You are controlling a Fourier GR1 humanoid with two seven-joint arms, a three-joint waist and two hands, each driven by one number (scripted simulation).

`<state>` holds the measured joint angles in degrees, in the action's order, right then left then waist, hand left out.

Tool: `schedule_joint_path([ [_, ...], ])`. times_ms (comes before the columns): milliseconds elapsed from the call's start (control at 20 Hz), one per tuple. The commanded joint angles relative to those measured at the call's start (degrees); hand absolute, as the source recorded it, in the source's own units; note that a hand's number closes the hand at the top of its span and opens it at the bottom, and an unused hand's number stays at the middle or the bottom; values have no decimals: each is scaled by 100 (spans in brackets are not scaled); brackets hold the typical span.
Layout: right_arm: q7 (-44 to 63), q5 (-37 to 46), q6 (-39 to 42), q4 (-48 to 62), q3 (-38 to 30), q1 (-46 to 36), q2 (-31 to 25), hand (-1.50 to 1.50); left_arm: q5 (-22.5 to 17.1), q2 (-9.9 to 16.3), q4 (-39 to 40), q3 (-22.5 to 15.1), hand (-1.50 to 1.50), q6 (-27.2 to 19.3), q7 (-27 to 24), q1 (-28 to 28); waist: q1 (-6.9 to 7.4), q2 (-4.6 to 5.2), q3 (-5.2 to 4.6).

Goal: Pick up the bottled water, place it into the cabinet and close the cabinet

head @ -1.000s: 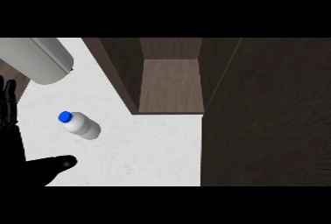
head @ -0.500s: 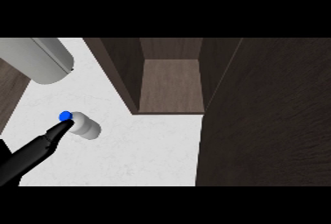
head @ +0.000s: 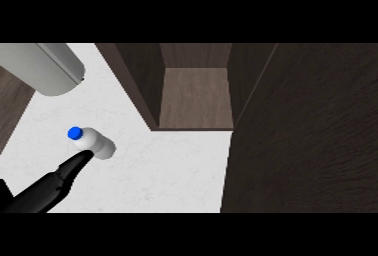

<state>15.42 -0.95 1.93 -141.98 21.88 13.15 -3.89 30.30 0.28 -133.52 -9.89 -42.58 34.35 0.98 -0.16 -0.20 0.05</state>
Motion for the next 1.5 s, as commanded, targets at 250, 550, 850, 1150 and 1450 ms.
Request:
schedule_joint_path([
  [250, 386, 1040, -468, -351, 984, 77, 109, -150, 1011, 40, -911, -122, -150, 275, 1008, -23, 33, -21, -3],
  [550, 574, 697, -548, -896, 860, 260, -160, -150, 1176, -21, -820, -556, -150, 94, 870, 573, 18, -23, -2],
  [850, 457, 1087, -745, -1020, 1385, 428, -365, -150, 687, 91, -307, 59, -150, 181, 813, 143, -44, -17, -6],
  [1150, 334, 1360, -1100, -723, 1574, 212, -349, -150, 107, 239, 131, 394, -150, 125, 329, 247, -35, -5, -11],
  [1450, -47, 1283, -1205, -563, 1680, 456, -624, -150, -645, 369, 644, 717, -150, 118, -324, 397, -41, -2, -11],
])
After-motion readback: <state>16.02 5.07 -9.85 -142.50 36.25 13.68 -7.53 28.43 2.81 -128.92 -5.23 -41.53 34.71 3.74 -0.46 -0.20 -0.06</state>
